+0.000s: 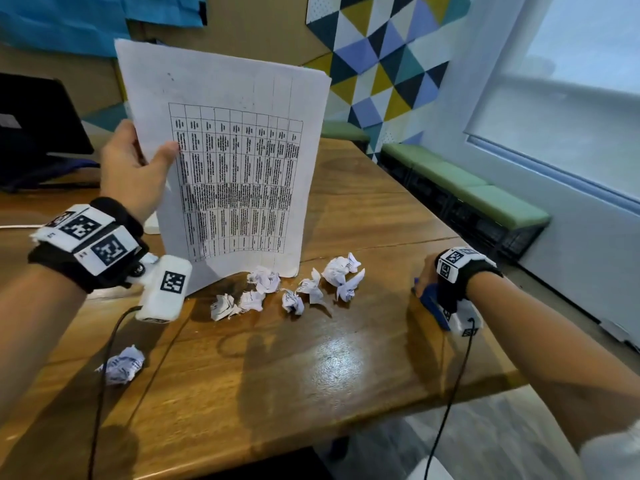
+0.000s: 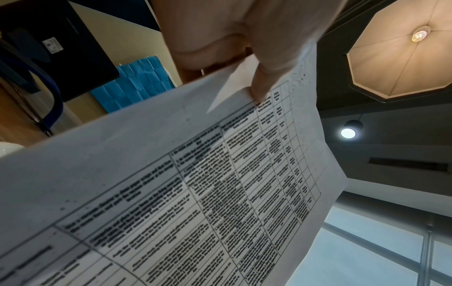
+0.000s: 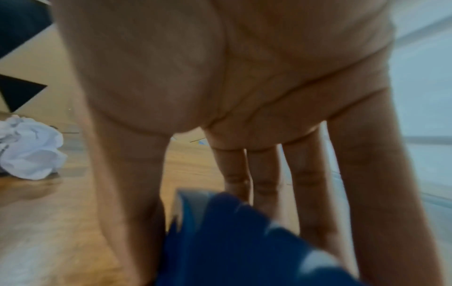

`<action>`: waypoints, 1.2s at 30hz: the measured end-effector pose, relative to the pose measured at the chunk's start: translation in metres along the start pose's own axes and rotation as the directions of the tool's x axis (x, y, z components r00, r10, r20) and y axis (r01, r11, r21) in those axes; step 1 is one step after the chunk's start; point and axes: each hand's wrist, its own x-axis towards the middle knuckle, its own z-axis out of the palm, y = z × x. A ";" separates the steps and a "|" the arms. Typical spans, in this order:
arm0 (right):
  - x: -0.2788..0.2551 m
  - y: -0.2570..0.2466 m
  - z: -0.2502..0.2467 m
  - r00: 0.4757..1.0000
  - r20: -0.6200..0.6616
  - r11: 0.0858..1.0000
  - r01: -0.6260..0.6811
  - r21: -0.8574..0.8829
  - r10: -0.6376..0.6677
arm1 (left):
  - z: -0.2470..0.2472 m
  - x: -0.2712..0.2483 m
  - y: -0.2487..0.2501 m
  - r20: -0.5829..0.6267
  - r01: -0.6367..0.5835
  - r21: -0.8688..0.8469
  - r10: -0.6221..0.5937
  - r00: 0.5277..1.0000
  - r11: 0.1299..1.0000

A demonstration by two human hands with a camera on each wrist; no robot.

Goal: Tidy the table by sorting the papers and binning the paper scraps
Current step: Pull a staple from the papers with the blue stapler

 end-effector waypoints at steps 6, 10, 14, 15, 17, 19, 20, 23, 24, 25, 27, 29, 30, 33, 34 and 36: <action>-0.023 -0.007 -0.013 0.998 -0.045 0.999 0.035 0.031 -0.034 | 0.000 -0.003 0.004 -0.005 0.015 0.013 -0.015 1.000 1.000; -0.142 -0.035 -0.050 0.974 -0.163 0.962 0.187 0.198 -0.155 | 0.001 -0.004 0.010 -0.004 0.024 0.030 -0.023 1.000 0.999; -0.161 -0.058 -0.062 0.908 -0.346 0.843 0.369 0.392 -0.237 | -0.001 -0.004 0.012 0.034 0.032 0.046 -0.033 0.999 0.998; -0.164 -0.063 -0.067 0.882 -0.393 0.804 0.422 0.419 -0.259 | -0.001 -0.005 0.012 0.039 0.036 0.036 -0.038 0.999 0.999; -0.174 -0.075 -0.076 0.830 -0.468 0.707 0.525 0.473 -0.303 | -0.002 -0.004 0.013 0.037 0.047 0.016 -0.048 0.998 0.999; -0.191 -0.088 -0.087 0.759 -0.554 0.577 0.635 0.514 -0.342 | -0.001 -0.004 0.013 0.043 0.055 -0.009 -0.055 0.998 0.998; -0.200 -0.095 -0.091 0.723 -0.588 0.498 0.684 0.533 -0.363 | -0.001 -0.004 0.013 0.053 0.059 -0.031 -0.058 0.997 0.998; -0.223 -0.117 -0.103 0.623 -0.661 0.308 0.782 0.542 -0.419 | 0.000 -0.006 0.016 0.080 0.057 -0.086 -0.050 0.996 0.995; -0.229 -0.124 -0.108 0.590 -0.687 0.283 0.807 0.518 -0.424 | 0.001 -0.007 0.017 0.075 0.047 -0.098 -0.039 0.996 0.994; -0.235 -0.131 -0.114 0.555 -0.714 0.267 0.832 0.487 -0.428 | 0.001 -0.008 0.018 0.066 0.040 -0.106 -0.033 0.997 0.994; -0.249 -0.142 -0.126 0.472 -0.773 0.206 0.881 0.425 -0.425 | 0.002 -0.008 0.018 0.051 0.032 -0.120 -0.027 0.998 0.992; -0.267 -0.150 -0.141 0.365 -0.840 0.063 0.926 0.372 -0.402 | 0.001 -0.008 0.015 0.054 0.024 -0.147 -0.016 0.998 0.989; -0.278 -0.154 -0.150 0.300 -0.872 -0.025 0.942 0.335 -0.388 | 0.000 -0.007 0.013 0.055 0.019 -0.152 -0.011 0.998 0.988; -0.308 -0.163 -0.179 0.188 -0.946 -0.282 0.923 0.263 -0.265 | -0.002 -0.006 0.007 0.047 0.020 -0.159 -0.012 0.999 0.987; -0.316 -0.165 -0.189 0.189 -0.961 -0.357 0.899 0.252 -0.203 | -0.002 -0.006 0.007 0.047 0.024 -0.164 -0.016 0.999 0.986; -0.324 -0.170 -0.209 0.199 -0.976 -0.498 0.839 0.218 -0.092 | -0.003 -0.006 0.006 0.052 0.020 -0.174 -0.012 0.999 0.984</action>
